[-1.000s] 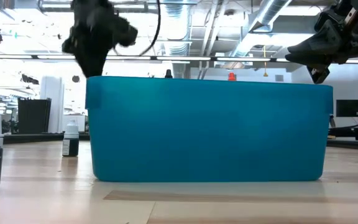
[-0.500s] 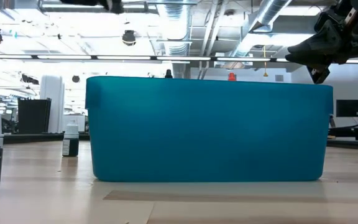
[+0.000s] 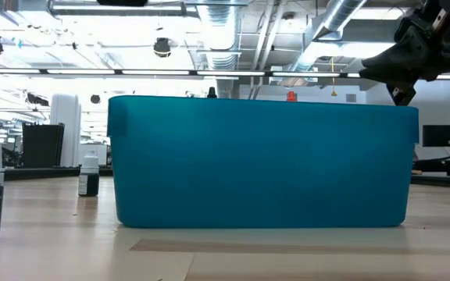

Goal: Pick & Place food coloring
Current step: Put the small purple food coloring bottle into the blue container

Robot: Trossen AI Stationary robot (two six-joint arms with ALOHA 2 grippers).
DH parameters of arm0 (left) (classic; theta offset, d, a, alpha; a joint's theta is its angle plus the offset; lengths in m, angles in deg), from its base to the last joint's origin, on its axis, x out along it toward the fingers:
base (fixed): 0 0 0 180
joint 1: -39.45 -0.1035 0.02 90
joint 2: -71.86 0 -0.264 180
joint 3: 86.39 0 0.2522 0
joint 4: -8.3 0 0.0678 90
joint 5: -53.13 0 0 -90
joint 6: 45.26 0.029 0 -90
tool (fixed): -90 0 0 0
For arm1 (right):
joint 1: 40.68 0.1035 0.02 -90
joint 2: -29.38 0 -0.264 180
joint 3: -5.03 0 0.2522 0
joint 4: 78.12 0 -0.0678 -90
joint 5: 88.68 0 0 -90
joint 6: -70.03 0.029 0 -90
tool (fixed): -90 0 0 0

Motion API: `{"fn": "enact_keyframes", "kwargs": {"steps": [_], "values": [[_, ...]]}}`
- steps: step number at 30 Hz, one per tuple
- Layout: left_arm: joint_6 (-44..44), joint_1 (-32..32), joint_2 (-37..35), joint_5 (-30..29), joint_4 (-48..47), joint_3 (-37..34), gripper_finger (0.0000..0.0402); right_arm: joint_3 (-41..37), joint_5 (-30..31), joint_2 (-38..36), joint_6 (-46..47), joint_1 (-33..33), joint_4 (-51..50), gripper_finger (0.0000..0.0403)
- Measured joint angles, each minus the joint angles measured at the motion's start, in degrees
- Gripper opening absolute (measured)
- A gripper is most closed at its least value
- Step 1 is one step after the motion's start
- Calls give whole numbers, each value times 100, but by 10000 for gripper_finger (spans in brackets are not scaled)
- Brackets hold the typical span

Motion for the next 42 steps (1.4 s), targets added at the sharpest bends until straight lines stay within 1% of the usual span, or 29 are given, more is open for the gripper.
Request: {"fn": "enact_keyframes", "kwargs": {"steps": [6, 12, 17, 25, 31, 36, 42], "values": [[21, 0, 365, 233, 466, 0, 71, 0, -7, 0, 19, 0, -43, 75], [81, -13, 485, -43, 620, 0, 69, 0, -18, 2, 17, 0, -67, 75], [172, -11, 687, -51, 686, 0, 70, 0, -18, 2, 58, -1, -69, 75], [341, -7, 1156, 162, 341, -2, 70, 0, -18, 2, 60, 0, -116, 75], [379, -17, 1258, -110, -416, -7, 71, 0, -13, 2, 60, 0, -156, 75], [624, -24, 1253, -204, -398, -7, 71, 0, 15, 2, 112, 0, -156, 75], [712, -92, 1253, -316, -360, -57, 71, 0, 17, 2, 211, 0, -165, 75]]}}
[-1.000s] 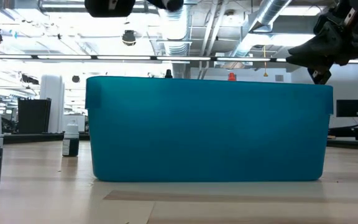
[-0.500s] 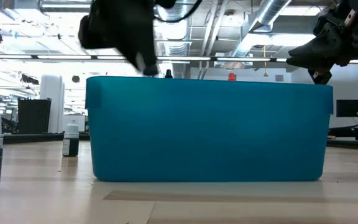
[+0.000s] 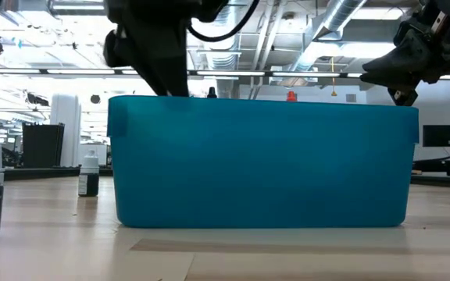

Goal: Pick & Place food coloring
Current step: Put the small purple food coloring bottle into the blue container

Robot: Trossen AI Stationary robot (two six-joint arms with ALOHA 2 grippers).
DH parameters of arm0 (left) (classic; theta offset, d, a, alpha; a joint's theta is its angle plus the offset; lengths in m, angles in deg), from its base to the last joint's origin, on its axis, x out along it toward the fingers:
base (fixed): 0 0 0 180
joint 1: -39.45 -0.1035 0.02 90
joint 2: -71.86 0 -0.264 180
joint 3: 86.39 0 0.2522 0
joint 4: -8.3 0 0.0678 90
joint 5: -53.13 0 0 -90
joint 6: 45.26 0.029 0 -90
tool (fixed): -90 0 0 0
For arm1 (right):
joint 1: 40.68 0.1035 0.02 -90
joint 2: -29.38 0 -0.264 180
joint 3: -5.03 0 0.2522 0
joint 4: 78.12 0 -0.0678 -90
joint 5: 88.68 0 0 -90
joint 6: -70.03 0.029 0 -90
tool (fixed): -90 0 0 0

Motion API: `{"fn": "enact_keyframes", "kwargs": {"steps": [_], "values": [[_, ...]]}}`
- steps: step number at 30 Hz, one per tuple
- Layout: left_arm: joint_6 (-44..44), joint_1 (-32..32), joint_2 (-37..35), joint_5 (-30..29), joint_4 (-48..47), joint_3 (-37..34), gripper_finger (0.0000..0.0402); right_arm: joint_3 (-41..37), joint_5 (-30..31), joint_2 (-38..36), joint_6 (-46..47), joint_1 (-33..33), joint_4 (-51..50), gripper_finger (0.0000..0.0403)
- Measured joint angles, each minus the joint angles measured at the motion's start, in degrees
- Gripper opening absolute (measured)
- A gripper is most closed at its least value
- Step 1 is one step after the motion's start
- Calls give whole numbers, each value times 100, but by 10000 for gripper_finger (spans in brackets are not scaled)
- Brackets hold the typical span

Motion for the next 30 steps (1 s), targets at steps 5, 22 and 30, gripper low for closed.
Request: {"fn": "enact_keyframes", "kwargs": {"steps": [5, 22, 30], "values": [[182, -67, 127, 15, 118, -4, 71, 0, 0, 0, 0, 0, -10, 75], [265, -183, 466, 180, -29, 35, 71, -2, -4, 4, 0, -2, -164, 75], [227, -175, 466, 215, -37, 35, 71, -2, -4, 4, 0, 0, -162, 75]]}}
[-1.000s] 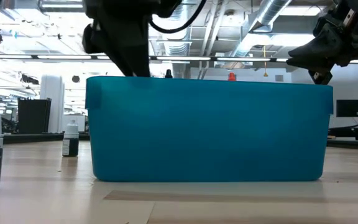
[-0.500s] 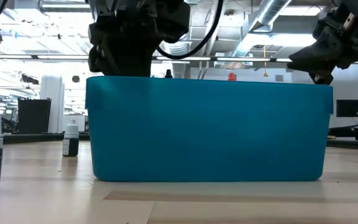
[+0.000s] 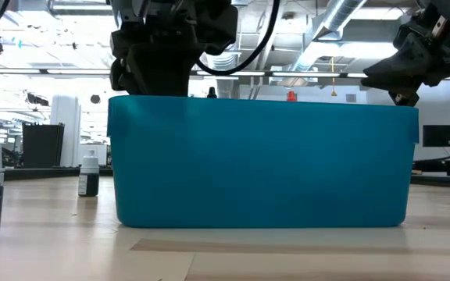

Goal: Pick & Place food coloring
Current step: Put the small purple food coloring bottle into the blue container

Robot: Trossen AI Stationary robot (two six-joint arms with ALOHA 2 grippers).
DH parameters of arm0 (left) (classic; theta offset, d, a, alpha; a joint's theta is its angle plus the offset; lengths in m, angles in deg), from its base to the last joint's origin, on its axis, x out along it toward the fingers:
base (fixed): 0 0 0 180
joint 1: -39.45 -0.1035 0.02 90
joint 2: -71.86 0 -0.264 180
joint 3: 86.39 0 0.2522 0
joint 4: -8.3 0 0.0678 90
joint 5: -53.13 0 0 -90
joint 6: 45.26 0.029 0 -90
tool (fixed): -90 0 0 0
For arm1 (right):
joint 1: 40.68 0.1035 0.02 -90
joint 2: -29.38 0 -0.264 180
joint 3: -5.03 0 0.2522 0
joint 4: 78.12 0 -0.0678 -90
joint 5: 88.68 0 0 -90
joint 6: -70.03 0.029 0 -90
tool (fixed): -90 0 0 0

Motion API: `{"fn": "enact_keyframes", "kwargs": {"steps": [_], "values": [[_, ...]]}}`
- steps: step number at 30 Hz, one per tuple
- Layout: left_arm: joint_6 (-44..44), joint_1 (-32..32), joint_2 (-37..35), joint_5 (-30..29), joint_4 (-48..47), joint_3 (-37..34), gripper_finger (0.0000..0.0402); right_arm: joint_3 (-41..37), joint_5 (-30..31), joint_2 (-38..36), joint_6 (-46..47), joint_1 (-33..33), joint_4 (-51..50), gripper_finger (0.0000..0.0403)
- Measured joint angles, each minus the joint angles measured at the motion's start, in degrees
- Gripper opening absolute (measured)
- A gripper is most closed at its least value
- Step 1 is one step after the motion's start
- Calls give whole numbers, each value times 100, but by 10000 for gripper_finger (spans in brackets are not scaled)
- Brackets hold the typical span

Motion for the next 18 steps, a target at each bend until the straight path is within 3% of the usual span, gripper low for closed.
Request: {"fn": "enact_keyframes", "kwargs": {"steps": [18], "values": [[16, -4, 0, -177, 41, 0, 71, 0, -2, 0, -2, -2, 0, 75]]}}
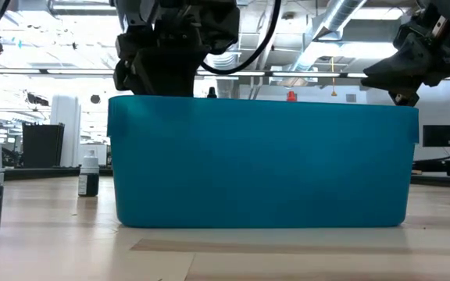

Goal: Pick & Place food coloring
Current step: Put the small purple food coloring bottle into the blue container

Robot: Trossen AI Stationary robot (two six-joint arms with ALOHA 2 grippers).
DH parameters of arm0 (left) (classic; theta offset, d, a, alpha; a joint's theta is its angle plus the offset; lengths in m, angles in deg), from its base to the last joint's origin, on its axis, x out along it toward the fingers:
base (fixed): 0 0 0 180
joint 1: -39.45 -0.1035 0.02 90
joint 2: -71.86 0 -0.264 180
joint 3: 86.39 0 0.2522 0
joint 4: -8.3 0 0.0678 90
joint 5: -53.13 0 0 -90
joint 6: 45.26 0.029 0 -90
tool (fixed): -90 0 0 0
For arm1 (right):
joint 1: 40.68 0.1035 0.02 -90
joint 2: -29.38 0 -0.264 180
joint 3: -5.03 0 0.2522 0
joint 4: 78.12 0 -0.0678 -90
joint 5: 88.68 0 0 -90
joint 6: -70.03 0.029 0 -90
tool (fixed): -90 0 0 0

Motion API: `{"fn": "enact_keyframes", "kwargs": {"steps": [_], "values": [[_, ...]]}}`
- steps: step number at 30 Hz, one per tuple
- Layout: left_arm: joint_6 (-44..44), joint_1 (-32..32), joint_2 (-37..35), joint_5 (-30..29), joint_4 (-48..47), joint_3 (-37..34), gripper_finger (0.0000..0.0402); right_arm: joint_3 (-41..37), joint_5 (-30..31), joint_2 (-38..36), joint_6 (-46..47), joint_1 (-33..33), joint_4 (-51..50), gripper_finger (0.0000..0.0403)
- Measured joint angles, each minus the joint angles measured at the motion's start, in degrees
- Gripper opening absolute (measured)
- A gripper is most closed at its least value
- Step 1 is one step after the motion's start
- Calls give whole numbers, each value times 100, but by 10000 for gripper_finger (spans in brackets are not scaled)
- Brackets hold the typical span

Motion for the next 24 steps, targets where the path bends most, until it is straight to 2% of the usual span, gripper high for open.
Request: {"fn": "enact_keyframes", "kwargs": {"steps": [4, 9, 24], "values": [[36, -4, 110, 8, 19, -3, 71, 0, -1, 0, 0, 1, 0, 75], [58, -6, 336, 341, 31, 36, 71, 0, -15, -4, 0, 2, 4, 75], [-45, -6, 367, 374, 1, 61, 71, 2, -24, -2, 0, 1, -9, 75]]}}
